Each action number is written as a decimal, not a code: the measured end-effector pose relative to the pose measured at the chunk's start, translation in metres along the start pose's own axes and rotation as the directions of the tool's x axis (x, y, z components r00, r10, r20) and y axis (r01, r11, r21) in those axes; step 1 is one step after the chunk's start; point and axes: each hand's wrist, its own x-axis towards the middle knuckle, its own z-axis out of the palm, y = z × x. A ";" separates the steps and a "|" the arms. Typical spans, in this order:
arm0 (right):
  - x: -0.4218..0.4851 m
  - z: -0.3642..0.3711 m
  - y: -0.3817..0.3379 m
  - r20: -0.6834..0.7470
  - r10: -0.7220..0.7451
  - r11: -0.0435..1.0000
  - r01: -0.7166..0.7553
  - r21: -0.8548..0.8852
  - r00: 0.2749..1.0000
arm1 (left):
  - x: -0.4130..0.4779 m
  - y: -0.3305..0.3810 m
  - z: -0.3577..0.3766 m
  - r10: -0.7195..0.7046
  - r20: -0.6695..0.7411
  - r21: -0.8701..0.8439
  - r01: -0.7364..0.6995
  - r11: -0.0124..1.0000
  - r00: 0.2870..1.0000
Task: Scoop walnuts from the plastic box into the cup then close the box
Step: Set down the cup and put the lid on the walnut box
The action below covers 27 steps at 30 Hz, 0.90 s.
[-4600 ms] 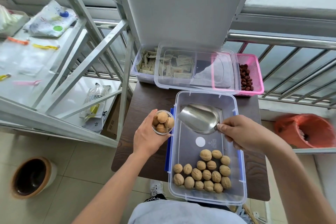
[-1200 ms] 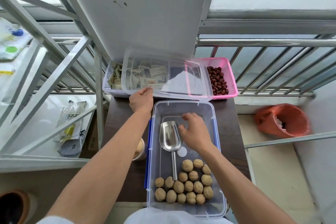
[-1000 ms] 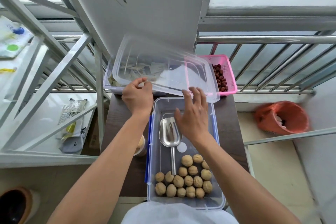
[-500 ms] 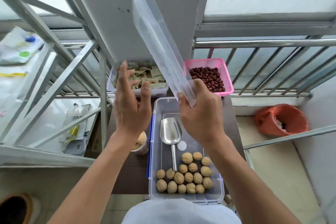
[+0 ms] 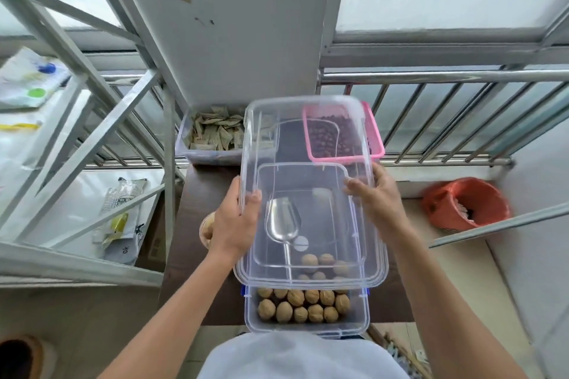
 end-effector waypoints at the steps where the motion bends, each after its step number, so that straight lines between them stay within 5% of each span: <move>1: 0.000 0.001 0.012 -0.014 0.008 0.996 -0.009 -0.089 1.000 | -0.007 -0.006 0.003 -0.014 0.004 0.031 0.013 0.999 1.000; 8: 0.000 -0.003 0.102 -0.014 0.084 0.929 -0.083 -0.361 0.996 | -0.060 -0.043 0.022 -0.145 0.065 0.126 0.136 0.983 0.987; 16: -0.002 -0.013 0.171 -0.024 0.142 0.909 -0.140 -0.393 0.990 | -0.076 -0.068 0.030 -0.169 0.091 0.174 0.151 0.973 0.981; 27: -0.026 0.010 0.139 -0.114 0.172 0.902 -0.203 -0.381 0.978 | -0.069 -0.092 0.041 -0.207 0.111 0.234 0.177 0.956 0.972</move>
